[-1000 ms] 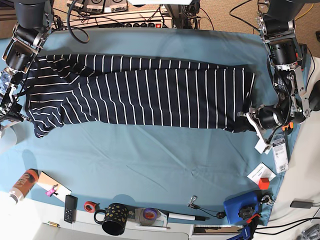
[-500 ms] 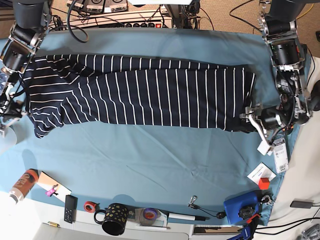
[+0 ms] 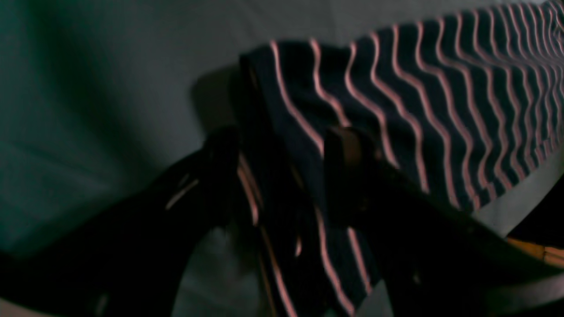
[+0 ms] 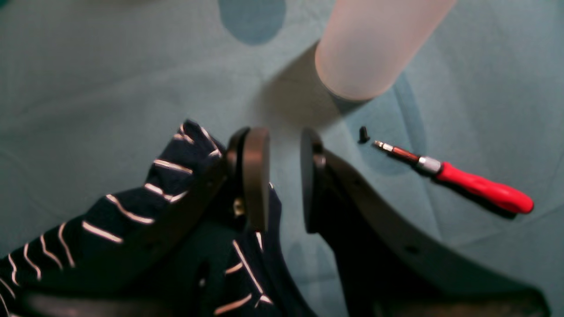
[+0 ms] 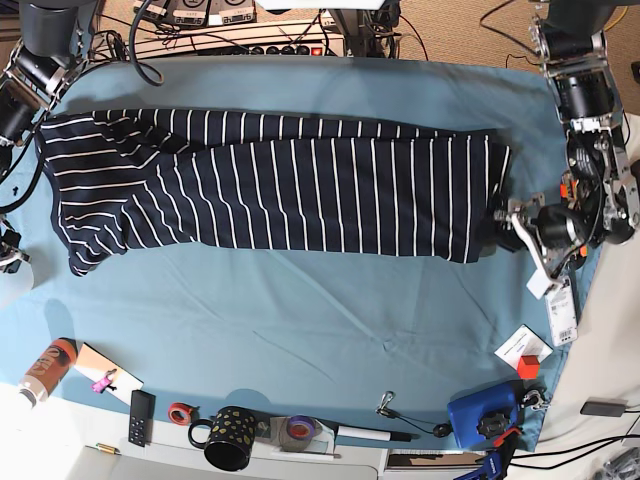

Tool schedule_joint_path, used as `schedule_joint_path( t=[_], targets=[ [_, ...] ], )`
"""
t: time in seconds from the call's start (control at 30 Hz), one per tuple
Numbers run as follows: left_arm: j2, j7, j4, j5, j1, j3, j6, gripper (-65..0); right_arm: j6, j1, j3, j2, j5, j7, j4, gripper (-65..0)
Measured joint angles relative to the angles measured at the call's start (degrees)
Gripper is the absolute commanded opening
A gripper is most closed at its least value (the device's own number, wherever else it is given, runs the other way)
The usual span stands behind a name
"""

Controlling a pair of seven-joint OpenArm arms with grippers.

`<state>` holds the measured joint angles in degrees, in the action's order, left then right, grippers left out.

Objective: Layout the t-shirt on the table in an organized manner, then fold the t-shirt properly
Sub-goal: 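Release the shirt with both grippers and raise them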

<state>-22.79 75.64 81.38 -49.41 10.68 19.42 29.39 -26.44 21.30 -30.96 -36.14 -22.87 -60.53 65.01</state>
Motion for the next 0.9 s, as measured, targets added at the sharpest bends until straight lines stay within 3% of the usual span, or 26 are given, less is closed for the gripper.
schedule_joint_path(
  t=[0.2,0.3,0.47,0.73,0.9],
  targets=[
    [-1.27,-4.31,2.03,3.23,-4.63,0.04,0.44,-17.0,-0.2,-0.02,0.0,0.26,-0.44,-1.62,0.0,-51.6],
    [-1.22,-4.59,2.03,3.26,-5.14,0.04,0.42,-16.9,-0.17,-0.02,0.0,0.26,-0.46,-1.62,0.0,-51.6],
    [-1.36,-3.48,2.03,0.5,-5.25,0.04,-2.67,-16.9,-0.17,-0.02,0.0,0.26,-0.59,-1.64,0.0,-51.6],
    [-0.98,-0.68,2.23,-5.79,-8.2,0.04,-2.62,-16.9,-0.2,-0.02,0.0,0.26,-0.61,-1.62,0.0,-51.6],
    [1.51,-0.68,2.25,-8.98,-9.51,0.11,-2.38,-16.9,-0.17,-0.02,0.0,0.26,-0.59,-1.64,0.0,-51.6]
  ],
)
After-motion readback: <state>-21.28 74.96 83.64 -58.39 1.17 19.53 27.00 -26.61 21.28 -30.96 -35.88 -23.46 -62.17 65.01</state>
